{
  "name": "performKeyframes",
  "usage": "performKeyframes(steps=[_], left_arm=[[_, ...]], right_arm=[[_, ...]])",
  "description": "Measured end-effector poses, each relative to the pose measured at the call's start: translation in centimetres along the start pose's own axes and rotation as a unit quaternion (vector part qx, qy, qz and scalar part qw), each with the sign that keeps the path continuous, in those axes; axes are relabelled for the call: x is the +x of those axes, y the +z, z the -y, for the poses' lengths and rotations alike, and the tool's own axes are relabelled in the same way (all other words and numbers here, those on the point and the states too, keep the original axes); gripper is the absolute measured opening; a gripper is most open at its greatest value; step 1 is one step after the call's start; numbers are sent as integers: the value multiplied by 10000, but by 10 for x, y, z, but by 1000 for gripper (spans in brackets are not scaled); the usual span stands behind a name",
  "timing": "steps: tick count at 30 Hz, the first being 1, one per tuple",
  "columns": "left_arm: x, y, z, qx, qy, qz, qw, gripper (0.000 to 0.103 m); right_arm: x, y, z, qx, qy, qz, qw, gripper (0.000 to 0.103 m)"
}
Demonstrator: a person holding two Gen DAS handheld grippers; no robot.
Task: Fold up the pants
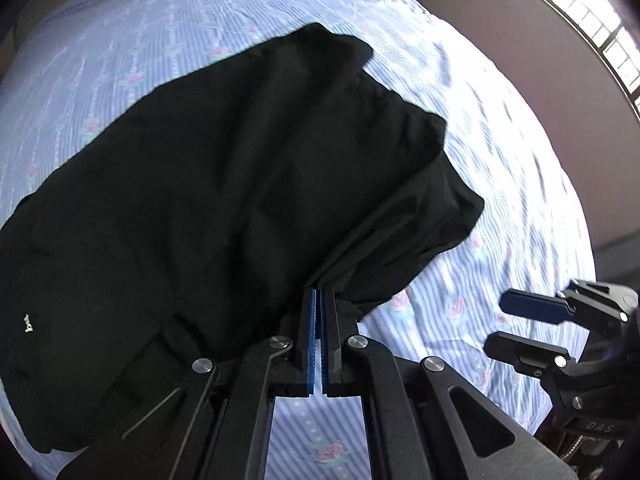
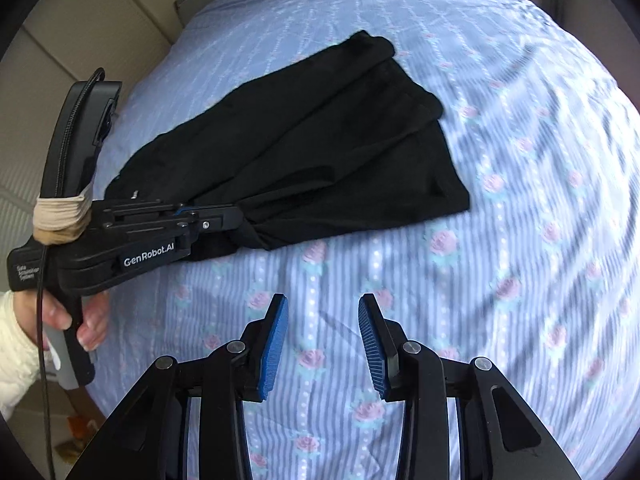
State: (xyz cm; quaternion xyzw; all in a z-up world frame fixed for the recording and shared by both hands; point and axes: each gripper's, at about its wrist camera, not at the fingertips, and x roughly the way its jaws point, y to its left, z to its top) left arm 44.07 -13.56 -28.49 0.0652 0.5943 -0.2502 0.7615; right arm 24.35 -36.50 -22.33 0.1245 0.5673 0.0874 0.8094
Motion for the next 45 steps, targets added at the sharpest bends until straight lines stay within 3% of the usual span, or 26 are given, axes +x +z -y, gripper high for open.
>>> performKeyframes(steps=[6, 11, 17, 25, 28, 32, 35, 36, 38, 40, 43, 44, 45], left_arm=[[-13, -3, -17, -64, 153, 118, 9998, 2], [-8, -5, -28, -129, 156, -14, 9998, 2], [-17, -17, -12, 75, 15, 44, 10000, 3], [-21, -24, -21, 38, 203, -42, 9998, 3], [-27, -27, -30, -80, 198, 7, 9998, 4], [-34, -33, -45, -318, 263, 71, 9991, 5], [-43, -44, -62, -755, 317, 101, 9966, 22], [-48, -49, -68, -922, 385, 121, 9949, 30], [-68, -66, -84, -1411, 600, 308, 9877, 40], [-90, -88, -103, -1973, 937, 543, 9743, 70], [-113, -119, -134, -2708, 1351, 739, 9502, 79], [-118, -134, -153, -3096, 1554, 696, 9355, 79], [-120, -143, -165, -3354, 1605, 669, 9259, 79]], right_arm=[[22, 35, -21, -654, 340, -72, 9973, 37], [50, 56, -34, -910, 834, -448, 9913, 37], [51, 44, -34, -777, 1187, -709, 9873, 37], [85, 44, -50, -791, 1022, -919, 9873, 37], [80, 49, -66, -932, 1109, -641, 9874, 34], [91, 51, -73, -1052, 881, -780, 9875, 31], [105, 51, -74, -1004, 824, -965, 9868, 29], [108, 51, -75, -995, 798, -987, 9869, 27], [106, 49, -81, -1162, 635, -1033, 9858, 7], [88, 47, -85, -1288, 414, -865, 9870, 6], [58, 41, -83, -947, 553, -612, 9921, 6], [57, 39, -86, -915, 475, -590, 9929, 6], [57, 38, -87, -899, 345, -597, 9936, 6]])
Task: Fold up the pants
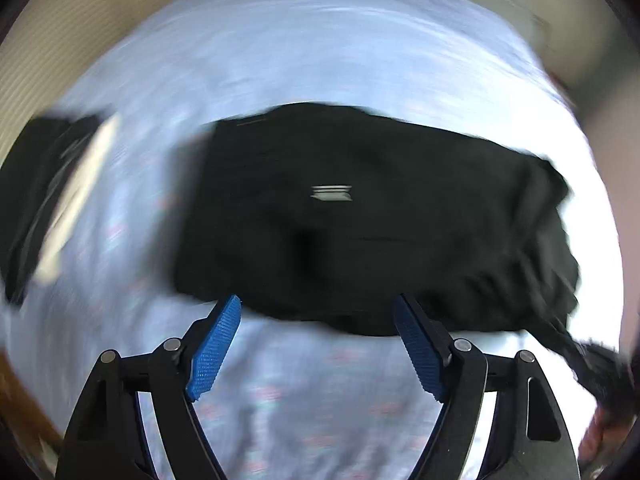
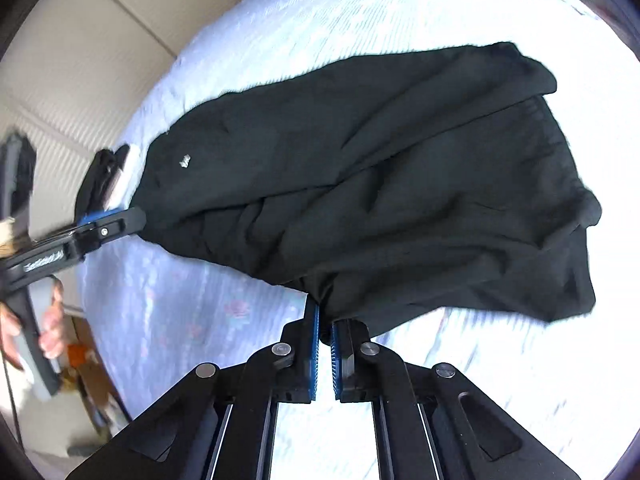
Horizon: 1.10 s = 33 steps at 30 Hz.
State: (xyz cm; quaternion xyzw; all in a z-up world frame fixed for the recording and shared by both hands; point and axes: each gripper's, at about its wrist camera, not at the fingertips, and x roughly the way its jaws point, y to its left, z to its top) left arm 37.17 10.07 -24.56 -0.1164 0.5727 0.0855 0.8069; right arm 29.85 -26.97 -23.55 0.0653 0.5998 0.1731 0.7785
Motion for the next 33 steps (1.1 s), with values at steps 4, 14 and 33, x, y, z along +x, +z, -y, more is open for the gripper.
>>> performKeyframes(steps=[4, 14, 33], left_arm=[[12, 0, -58, -957, 22, -149, 9953, 80], [67, -9, -89, -2194, -1290, -498, 9658, 76], [60, 38, -97, -1779, -297, -166, 9835, 25]], right_arm=[[9, 2, -20, 199, -532, -174, 9982, 6], [41, 20, -35, 27, -1227, -590, 9907, 6], [64, 9, -69, -479, -945, -1123, 9880, 5]])
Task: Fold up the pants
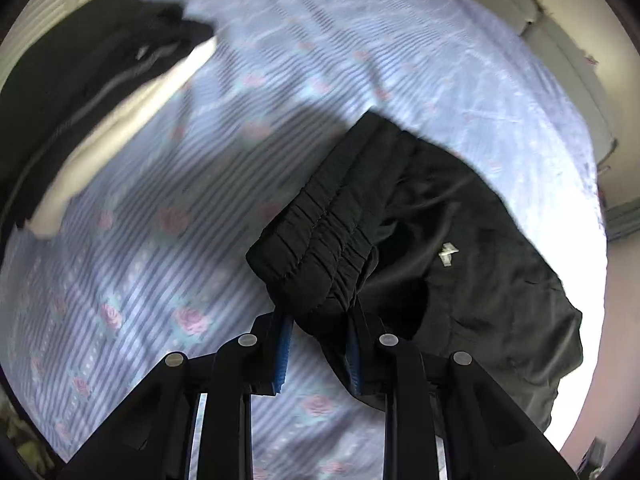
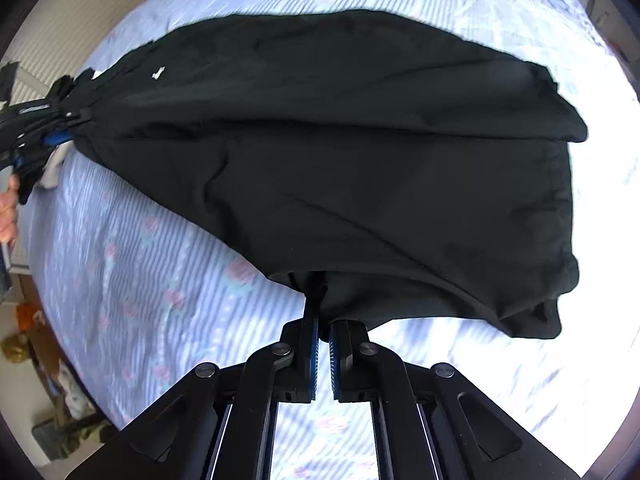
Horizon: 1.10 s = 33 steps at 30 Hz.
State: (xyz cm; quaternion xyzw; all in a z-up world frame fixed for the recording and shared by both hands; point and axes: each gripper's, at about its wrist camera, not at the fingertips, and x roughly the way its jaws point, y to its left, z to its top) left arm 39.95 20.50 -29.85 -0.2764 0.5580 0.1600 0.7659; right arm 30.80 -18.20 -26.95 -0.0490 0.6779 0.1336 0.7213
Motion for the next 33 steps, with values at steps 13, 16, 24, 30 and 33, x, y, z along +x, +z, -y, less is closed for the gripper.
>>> performKeyframes(steps=[13, 16, 24, 30, 33], left_arm=[[-32, 0, 7, 819, 863, 279, 9925, 69], [-61, -14, 24, 1597, 980, 607, 9804, 72], [-91, -94, 111, 3435, -136, 445, 9380, 72], [-69, -166, 179, 4329, -516, 36, 9000, 72], [-61, -194, 198, 4693, -645, -107, 8806, 72]], right_arm=[[9, -32, -16, 125, -173, -121, 9997, 17], [-14, -48, -20, 191, -221, 251, 9993, 38], [-88, -105, 50, 1640, -600, 1617, 9713, 38], [-78, -129, 133, 2918, -384, 1581, 9425, 38], [-66, -130, 159, 3264, -370, 1541, 9318, 38]])
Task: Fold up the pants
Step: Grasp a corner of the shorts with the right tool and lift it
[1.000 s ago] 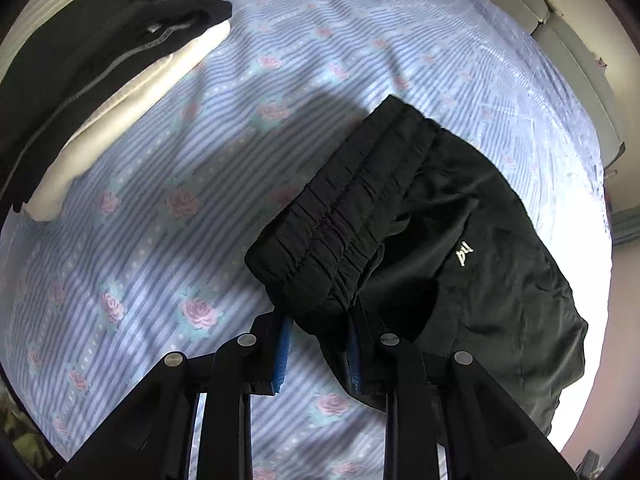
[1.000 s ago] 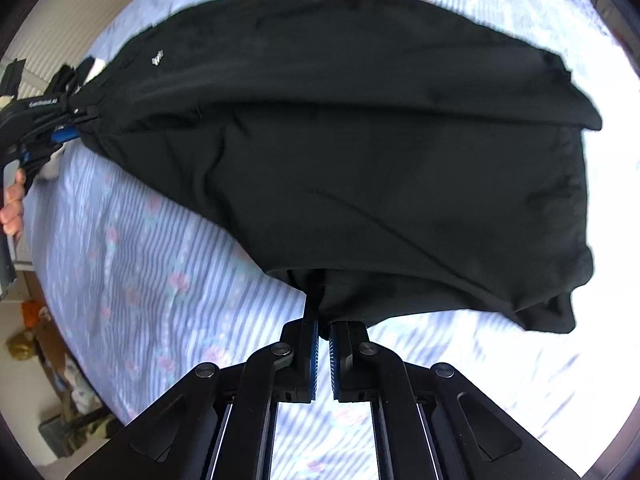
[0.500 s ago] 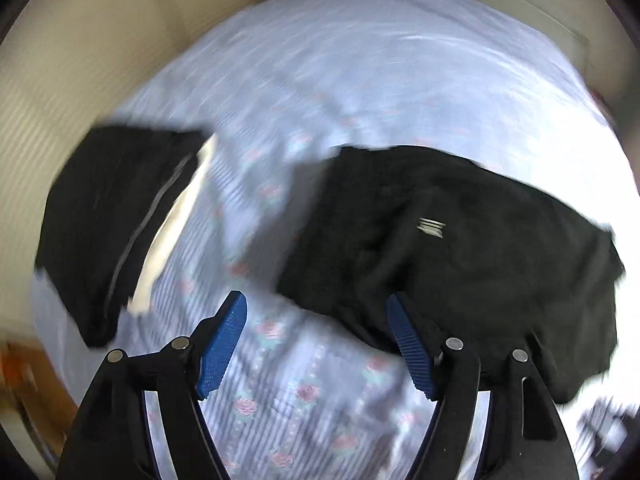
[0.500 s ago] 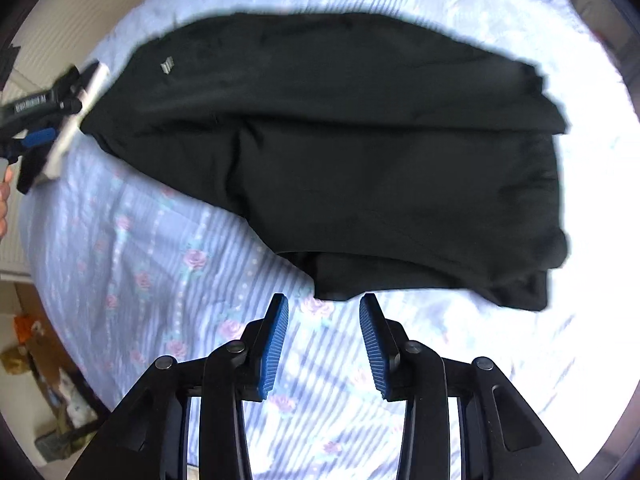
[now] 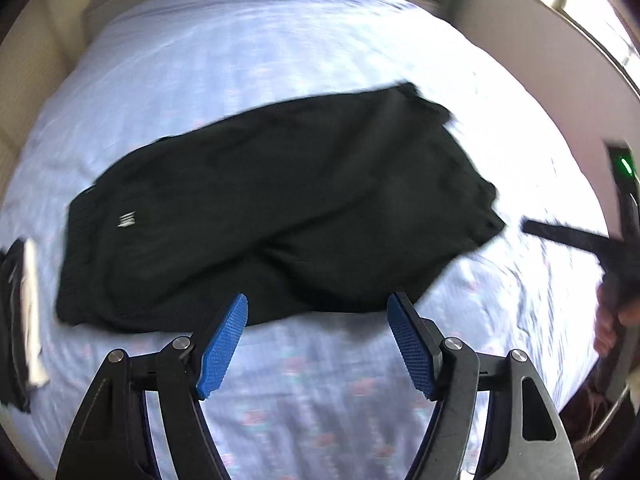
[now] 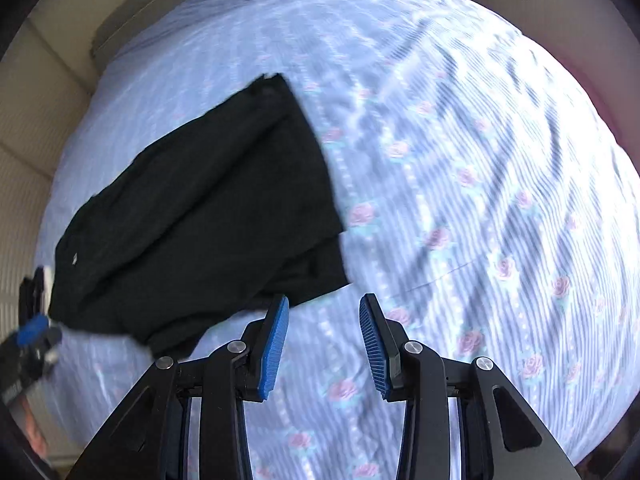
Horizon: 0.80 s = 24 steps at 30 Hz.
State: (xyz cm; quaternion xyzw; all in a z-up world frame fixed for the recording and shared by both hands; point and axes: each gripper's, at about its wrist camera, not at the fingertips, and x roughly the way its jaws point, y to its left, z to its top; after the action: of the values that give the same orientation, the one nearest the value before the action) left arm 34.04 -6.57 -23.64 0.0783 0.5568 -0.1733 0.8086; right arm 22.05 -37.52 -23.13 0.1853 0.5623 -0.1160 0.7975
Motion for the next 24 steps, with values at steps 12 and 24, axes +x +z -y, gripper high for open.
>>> performKeyframes(steps=[12, 24], left_arm=[[11, -22, 50, 325, -272, -431, 9982, 69], [12, -9, 44, 180, -211, -408, 9988, 66]], right_arm=[[74, 5, 14, 790, 961, -790, 9891, 38], [1, 7, 21, 873, 856, -82, 9925, 2]])
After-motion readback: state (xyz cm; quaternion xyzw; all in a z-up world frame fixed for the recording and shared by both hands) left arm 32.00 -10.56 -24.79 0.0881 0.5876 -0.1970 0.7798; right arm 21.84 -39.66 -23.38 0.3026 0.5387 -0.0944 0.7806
